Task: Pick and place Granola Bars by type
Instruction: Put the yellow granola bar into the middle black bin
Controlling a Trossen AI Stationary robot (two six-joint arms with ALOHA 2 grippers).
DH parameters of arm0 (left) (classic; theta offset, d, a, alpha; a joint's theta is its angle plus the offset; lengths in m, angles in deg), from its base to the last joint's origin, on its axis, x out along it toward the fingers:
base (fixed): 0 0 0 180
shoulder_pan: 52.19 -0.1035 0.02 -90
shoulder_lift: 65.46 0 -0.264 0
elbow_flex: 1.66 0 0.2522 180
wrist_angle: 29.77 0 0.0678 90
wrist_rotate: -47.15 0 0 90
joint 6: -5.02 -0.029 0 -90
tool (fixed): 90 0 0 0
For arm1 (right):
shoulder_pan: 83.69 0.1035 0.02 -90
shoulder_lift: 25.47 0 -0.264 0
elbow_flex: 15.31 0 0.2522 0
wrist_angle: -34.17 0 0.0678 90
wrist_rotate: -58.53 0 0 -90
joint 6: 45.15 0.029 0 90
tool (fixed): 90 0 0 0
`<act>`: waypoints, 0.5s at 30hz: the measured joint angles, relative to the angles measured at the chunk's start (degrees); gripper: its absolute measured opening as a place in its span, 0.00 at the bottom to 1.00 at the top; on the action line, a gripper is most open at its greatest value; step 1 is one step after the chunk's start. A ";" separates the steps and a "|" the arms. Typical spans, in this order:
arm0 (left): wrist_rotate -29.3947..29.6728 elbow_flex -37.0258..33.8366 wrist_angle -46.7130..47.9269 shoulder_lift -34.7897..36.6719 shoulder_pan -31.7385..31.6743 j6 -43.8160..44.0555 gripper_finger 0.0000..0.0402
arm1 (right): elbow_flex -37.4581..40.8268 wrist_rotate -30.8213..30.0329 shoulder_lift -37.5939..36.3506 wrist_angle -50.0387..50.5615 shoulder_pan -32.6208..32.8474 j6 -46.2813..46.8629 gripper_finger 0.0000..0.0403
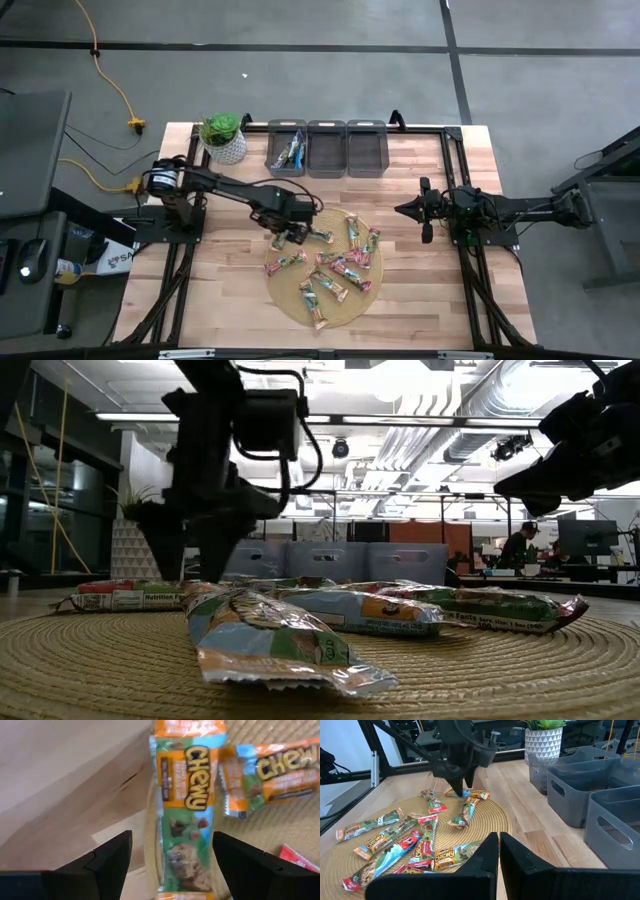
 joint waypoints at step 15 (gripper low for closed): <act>-1.94 0.28 -2.36 -2.24 0.00 -2.57 0.68 | 0.01 0.00 0.72 0.09 -0.02 0.01 0.00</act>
